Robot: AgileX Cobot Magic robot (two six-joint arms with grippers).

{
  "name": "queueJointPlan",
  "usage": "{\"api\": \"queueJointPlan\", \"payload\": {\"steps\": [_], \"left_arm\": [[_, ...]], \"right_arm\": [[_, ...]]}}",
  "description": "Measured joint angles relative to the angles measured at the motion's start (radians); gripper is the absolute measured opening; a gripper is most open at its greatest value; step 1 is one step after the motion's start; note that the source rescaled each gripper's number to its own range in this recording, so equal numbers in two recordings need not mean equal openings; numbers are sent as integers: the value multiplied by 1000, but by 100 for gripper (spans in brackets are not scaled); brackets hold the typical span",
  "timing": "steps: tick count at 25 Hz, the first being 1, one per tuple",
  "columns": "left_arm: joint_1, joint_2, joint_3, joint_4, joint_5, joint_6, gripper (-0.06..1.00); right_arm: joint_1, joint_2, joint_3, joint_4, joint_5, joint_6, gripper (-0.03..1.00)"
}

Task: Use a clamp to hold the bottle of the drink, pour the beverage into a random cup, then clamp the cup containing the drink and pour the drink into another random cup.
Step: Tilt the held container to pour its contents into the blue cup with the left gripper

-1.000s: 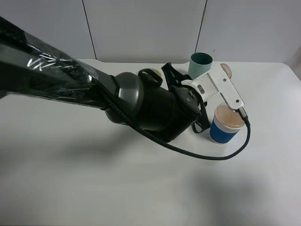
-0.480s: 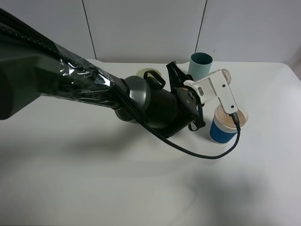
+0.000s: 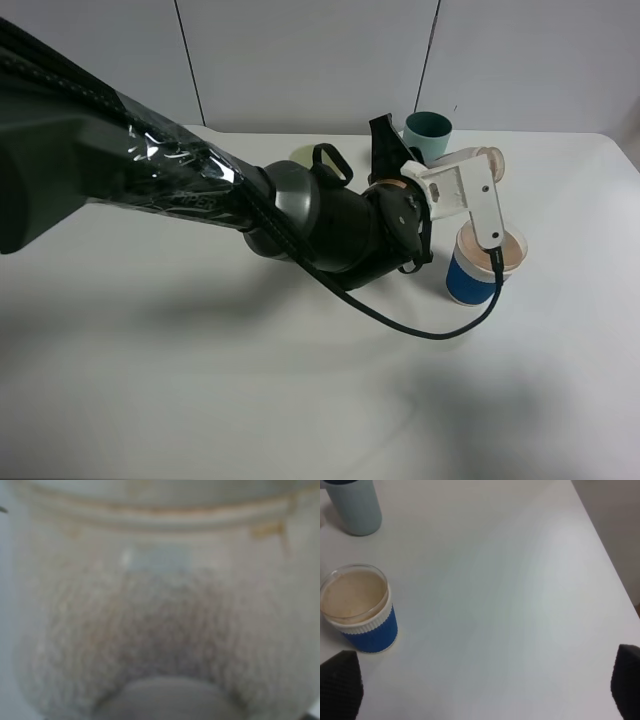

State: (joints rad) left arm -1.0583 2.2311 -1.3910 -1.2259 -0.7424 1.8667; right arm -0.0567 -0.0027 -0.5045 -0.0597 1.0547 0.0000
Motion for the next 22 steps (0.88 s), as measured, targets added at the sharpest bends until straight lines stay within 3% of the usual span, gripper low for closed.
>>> {"api": "queueJointPlan", "payload": {"steps": [22], "left_arm": [[13, 29, 0, 284, -50, 1, 1]], "right_arm": [[0, 0, 0, 0, 0, 0, 100]]}}
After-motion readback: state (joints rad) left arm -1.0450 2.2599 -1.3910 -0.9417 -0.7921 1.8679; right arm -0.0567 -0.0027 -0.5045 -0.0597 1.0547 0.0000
